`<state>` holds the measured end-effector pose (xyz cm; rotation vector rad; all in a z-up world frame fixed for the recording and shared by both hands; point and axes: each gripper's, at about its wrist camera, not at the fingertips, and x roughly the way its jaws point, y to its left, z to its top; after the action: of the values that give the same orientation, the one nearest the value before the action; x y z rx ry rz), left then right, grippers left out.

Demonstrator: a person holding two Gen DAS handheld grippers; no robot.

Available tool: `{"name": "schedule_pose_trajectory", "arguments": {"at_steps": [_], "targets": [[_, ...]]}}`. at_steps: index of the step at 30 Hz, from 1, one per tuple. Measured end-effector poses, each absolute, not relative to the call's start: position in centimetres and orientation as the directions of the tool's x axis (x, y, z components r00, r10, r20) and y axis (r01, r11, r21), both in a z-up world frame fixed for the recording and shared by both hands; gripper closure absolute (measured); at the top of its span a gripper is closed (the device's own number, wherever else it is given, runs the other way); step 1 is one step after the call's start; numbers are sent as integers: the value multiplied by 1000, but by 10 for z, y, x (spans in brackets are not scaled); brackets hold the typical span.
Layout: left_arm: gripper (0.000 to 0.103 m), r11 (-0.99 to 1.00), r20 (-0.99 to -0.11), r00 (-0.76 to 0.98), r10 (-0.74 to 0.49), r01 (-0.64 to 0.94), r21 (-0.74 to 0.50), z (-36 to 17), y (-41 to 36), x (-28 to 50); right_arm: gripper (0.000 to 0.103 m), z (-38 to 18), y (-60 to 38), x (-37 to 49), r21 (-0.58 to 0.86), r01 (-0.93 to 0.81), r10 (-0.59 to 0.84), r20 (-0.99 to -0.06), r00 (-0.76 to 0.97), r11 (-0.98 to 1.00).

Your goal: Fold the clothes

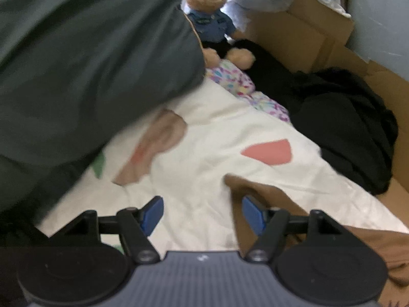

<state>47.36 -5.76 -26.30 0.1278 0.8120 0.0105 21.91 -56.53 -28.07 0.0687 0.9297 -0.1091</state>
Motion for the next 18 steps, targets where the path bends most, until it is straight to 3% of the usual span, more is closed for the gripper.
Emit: {"name": "schedule_pose_trajectory", "arguments": {"at_steps": [3, 12, 18], "targets": [[32, 990, -712, 700, 53, 56, 129, -258, -55, 470, 38, -280, -563, 207, 21, 123, -56, -803, 593, 992], [32, 908, -706, 686, -177, 390, 152, -281, -123, 439, 38, -298, -551, 192, 36, 110, -34, -818, 574, 993], [32, 831, -714, 651, -258, 526, 179, -299, -164, 424, 38, -310, -545, 195, 49, 112, -24, -820, 572, 993]]}}
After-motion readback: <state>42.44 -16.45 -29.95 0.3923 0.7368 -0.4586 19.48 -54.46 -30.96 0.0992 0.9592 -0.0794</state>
